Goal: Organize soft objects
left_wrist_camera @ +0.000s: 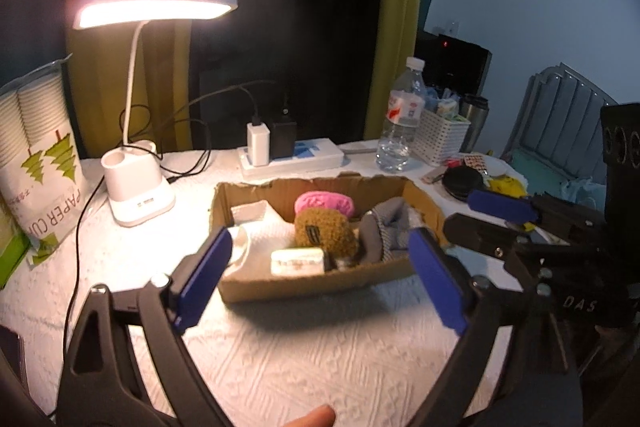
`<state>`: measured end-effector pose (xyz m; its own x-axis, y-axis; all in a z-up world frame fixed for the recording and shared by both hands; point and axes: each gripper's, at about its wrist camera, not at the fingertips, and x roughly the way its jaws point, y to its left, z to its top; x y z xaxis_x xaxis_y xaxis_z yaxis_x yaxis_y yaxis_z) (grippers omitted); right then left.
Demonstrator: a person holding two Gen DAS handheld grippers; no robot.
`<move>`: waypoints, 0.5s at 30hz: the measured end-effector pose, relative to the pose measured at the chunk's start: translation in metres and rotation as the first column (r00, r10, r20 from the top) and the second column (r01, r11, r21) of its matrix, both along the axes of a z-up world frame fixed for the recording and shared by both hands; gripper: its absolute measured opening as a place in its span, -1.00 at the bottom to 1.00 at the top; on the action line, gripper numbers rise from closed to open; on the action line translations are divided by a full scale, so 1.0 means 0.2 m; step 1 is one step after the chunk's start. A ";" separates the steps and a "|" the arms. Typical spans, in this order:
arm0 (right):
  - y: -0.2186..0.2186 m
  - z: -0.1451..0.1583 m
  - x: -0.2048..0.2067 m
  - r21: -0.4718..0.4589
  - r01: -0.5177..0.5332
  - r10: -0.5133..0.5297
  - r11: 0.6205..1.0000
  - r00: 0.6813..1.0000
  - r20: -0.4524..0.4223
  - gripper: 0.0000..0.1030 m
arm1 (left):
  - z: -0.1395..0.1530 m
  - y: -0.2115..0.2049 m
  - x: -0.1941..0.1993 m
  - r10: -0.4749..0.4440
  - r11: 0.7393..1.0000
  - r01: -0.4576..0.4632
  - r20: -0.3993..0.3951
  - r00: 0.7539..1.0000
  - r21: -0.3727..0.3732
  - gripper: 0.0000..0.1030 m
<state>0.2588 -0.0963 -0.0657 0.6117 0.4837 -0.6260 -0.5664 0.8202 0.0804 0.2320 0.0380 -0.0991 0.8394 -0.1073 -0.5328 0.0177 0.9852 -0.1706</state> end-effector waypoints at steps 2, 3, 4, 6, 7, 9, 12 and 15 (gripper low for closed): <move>-0.01 0.01 -0.04 -0.004 0.011 -0.011 1.000 1.000 0.002 0.08 | 0.01 0.00 -0.04 0.002 1.000 -0.002 0.001 1.000 0.004 0.77; -0.02 0.02 -0.06 -0.004 0.019 -0.019 1.000 1.000 0.004 0.10 | 0.01 -0.01 -0.06 0.002 1.000 -0.002 0.003 1.000 0.005 0.78; -0.03 0.02 -0.07 -0.003 0.026 -0.026 1.000 1.000 0.004 0.14 | 0.02 -0.01 -0.08 0.005 1.000 -0.005 0.002 1.000 0.009 0.78; -0.05 0.04 -0.11 0.000 0.042 -0.042 0.999 0.999 0.007 0.19 | 0.03 -0.01 -0.11 0.016 1.000 -0.016 -0.002 1.000 0.021 0.79; -0.06 0.05 -0.13 0.000 0.053 -0.053 0.999 0.999 0.010 0.22 | 0.03 -0.02 -0.12 0.021 0.999 -0.021 -0.006 1.000 0.028 0.80; -0.08 0.07 -0.17 -0.003 0.074 -0.074 0.997 0.997 0.017 0.24 | 0.04 -0.02 -0.16 0.028 0.999 -0.027 -0.013 1.000 0.040 0.80; -0.11 0.12 -0.23 -0.008 0.105 -0.104 0.994 0.994 0.034 0.25 | 0.07 -0.03 -0.21 0.039 0.998 -0.038 -0.015 0.999 0.049 0.80; -0.13 0.16 -0.29 -0.011 0.125 -0.124 0.992 0.991 0.051 0.26 | 0.11 -0.04 -0.27 0.036 0.998 -0.036 0.010 0.999 0.057 0.80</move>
<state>0.2015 -0.1223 -0.0339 0.6971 0.3928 -0.5998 -0.4626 0.8855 0.0423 0.1771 0.0297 -0.0765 0.8470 -0.0468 -0.5295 -0.0165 0.9933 -0.1141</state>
